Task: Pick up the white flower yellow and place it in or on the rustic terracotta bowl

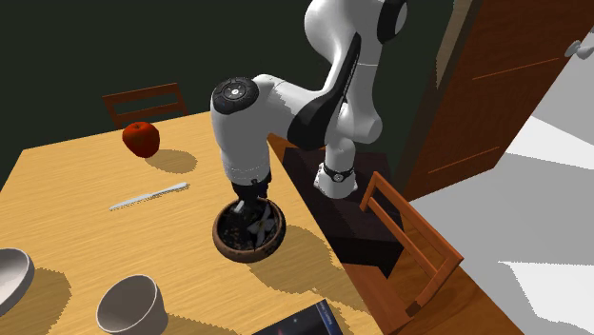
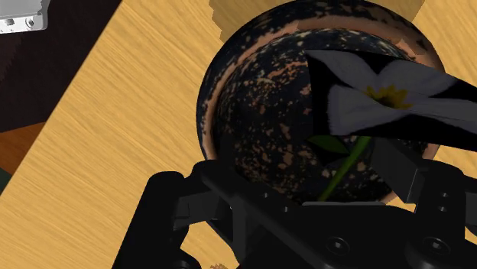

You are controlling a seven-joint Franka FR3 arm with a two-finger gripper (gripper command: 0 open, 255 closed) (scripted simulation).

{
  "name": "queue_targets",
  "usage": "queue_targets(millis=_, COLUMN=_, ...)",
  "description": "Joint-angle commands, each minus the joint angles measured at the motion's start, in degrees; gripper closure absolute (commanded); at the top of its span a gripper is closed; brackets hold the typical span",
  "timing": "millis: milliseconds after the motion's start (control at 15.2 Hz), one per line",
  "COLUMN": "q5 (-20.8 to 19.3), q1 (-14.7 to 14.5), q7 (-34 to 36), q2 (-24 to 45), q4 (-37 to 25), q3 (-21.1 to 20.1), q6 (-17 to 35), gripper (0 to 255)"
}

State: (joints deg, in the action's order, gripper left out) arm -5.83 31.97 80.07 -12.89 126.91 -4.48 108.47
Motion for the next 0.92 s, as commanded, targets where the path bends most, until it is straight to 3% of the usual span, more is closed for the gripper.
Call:
queue_targets(millis=0, q5=0.0, q1=0.0, q7=0.0, q2=0.0, q4=0.0, q3=0.0, q6=0.0, gripper=0)
queue_targets(millis=330, q5=0.4, q1=-0.3, q7=-0.2, q2=-0.4, q4=-6.8, q3=-0.4, q6=-7.3, gripper=0)
queue_targets(millis=858, q5=0.4, q1=-0.3, q7=-0.2, q2=-0.4, q4=-6.8, q3=-0.4, q6=-7.3, gripper=0)
